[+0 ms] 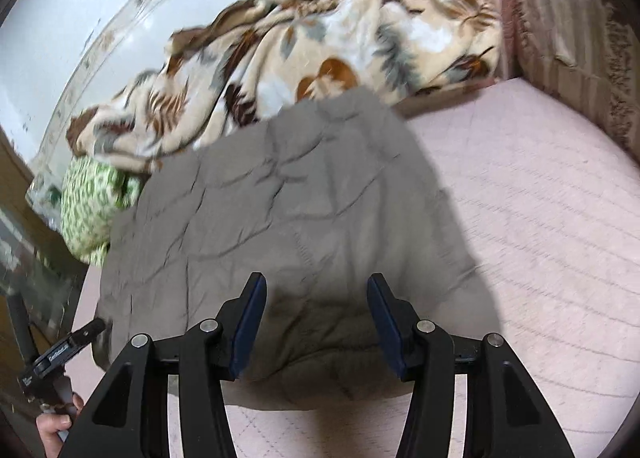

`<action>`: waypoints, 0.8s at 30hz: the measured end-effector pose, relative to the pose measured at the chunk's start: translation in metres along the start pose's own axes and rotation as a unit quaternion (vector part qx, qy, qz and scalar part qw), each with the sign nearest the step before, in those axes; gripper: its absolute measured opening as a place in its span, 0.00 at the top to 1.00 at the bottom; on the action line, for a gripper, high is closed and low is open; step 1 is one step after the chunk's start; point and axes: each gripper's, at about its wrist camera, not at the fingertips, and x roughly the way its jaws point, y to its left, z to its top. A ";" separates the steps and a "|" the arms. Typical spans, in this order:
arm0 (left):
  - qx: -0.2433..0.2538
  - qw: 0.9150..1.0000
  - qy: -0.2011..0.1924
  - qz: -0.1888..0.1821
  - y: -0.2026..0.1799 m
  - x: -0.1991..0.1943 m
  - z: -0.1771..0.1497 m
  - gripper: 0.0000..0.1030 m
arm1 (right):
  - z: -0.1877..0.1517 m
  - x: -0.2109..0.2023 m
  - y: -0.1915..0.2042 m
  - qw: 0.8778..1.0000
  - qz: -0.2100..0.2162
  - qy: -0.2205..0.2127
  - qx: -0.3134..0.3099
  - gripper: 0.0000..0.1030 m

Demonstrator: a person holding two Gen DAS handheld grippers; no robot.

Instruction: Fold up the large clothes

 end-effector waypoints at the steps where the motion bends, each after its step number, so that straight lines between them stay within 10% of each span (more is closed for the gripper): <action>1: -0.003 1.000 -0.002 0.005 0.003 -0.001 0.001 0.18 | 0.003 -0.004 -0.006 1.000 -0.004 -0.004 0.005 0.45; 15: 0.012 0.998 0.032 0.047 0.009 0.021 -0.004 0.18 | 0.000 0.007 -0.056 0.997 -0.011 0.034 0.073 0.45; 24: 0.030 0.996 -0.062 0.054 -0.017 -0.021 -0.006 0.18 | 0.001 -0.009 -0.034 0.999 -0.003 0.017 0.041 0.45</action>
